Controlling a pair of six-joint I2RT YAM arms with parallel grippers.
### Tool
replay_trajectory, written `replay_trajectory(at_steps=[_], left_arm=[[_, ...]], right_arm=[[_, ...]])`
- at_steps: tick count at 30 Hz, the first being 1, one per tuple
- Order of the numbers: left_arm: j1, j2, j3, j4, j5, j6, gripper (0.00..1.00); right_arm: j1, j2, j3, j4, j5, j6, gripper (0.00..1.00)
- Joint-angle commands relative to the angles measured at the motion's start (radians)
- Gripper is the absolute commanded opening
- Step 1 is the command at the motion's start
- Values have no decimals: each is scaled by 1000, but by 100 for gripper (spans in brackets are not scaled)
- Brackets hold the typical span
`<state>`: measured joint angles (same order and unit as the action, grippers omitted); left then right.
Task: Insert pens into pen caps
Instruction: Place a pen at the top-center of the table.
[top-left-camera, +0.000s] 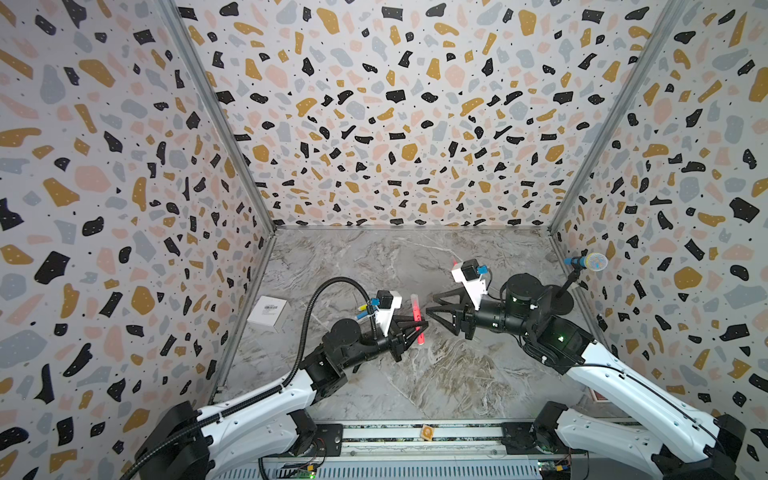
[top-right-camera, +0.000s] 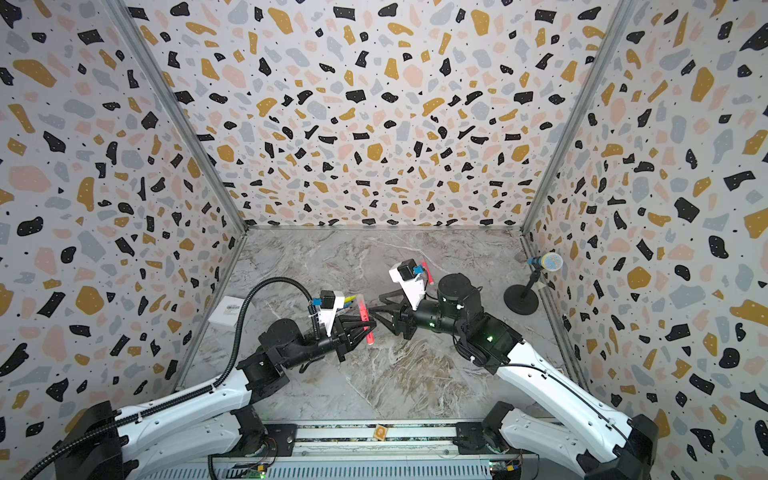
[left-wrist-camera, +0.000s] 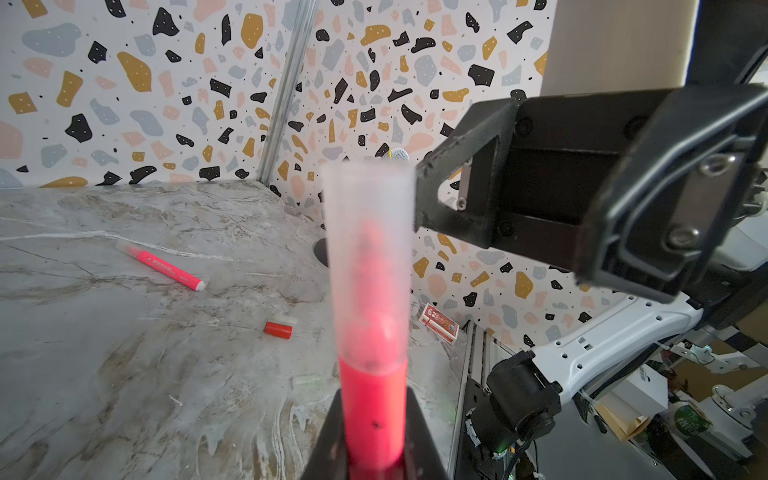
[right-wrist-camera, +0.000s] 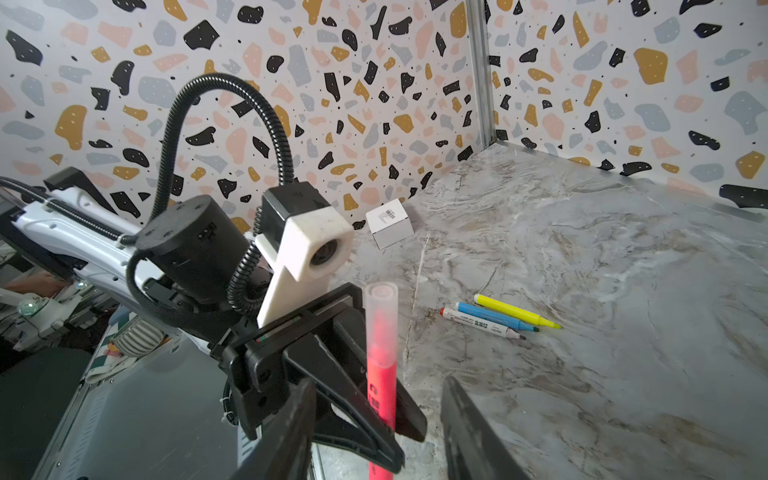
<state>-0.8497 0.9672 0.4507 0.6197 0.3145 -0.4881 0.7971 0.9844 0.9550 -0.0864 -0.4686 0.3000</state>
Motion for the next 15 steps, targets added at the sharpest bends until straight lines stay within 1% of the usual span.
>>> replay_trajectory(at_steps=[1,10,15], left_arm=[[-6,-21,41,28,-11,26,0],[-14,-17,51,11,-23,37,0],[-21,-8,55,3,-23,42,0]], right_arm=[[-2,13,45,-24,-44,-32,49],[4,77,19,44,-134,-7,48],[17,120,25,59,-143,-6,47]])
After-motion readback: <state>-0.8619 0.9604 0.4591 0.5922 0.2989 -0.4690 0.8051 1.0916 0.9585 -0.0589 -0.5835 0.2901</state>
